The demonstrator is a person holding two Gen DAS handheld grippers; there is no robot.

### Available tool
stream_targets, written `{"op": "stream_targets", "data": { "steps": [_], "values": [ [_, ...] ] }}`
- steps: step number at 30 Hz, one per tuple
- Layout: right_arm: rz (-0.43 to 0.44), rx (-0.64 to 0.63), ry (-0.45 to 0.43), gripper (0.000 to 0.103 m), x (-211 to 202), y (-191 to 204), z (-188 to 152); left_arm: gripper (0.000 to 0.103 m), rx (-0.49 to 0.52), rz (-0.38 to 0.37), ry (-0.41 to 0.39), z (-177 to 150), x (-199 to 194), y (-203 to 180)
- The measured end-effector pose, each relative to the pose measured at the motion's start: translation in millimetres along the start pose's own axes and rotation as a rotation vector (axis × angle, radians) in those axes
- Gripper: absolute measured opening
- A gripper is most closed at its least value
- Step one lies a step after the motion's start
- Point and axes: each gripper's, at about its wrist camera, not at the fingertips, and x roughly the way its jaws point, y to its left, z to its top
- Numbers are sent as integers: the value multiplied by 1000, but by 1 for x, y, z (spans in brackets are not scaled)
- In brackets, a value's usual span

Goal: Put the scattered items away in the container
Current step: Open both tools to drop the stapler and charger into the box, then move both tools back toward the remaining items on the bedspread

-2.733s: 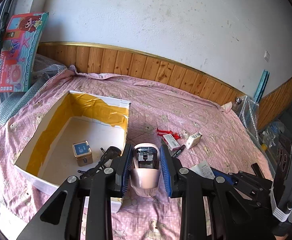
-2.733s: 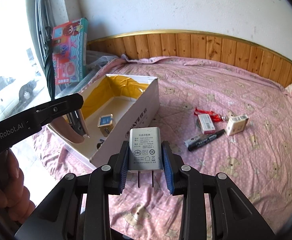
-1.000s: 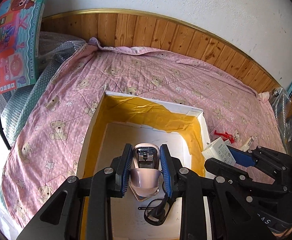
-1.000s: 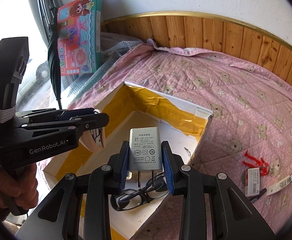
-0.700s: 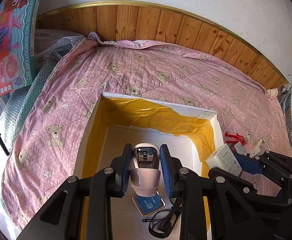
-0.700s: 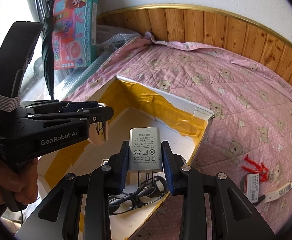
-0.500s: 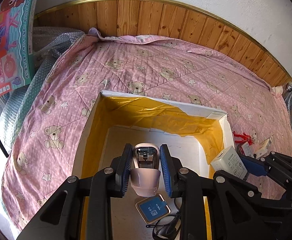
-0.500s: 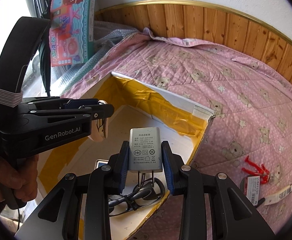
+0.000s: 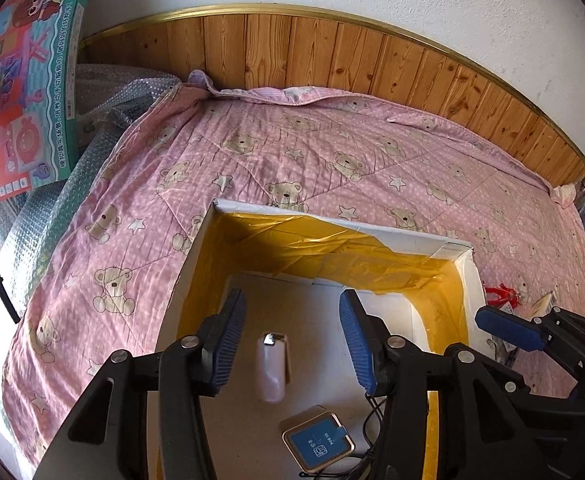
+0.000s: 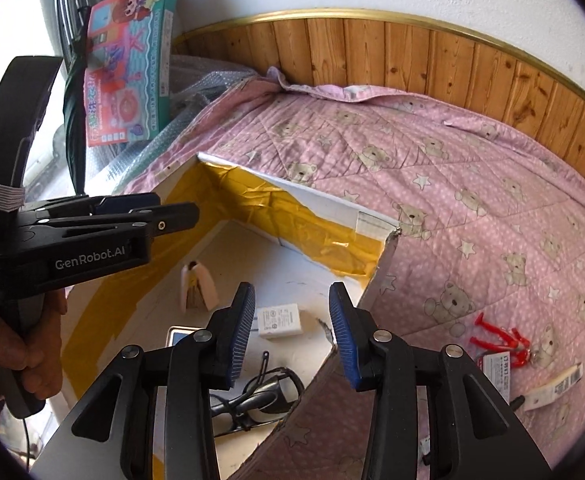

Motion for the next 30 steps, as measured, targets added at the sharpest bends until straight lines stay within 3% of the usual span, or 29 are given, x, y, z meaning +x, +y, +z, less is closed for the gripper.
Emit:
{"op": "stream_targets", "data": {
  "steps": [15,30],
  "values": [
    [94,63,-52,41,-52,18,-55,50,-7,-42,-65,-51,-78,-6],
    [148,166,-78,41,-90,14,-131,50,-24,-78,-81,-118,-123,-36]
  ]
}}
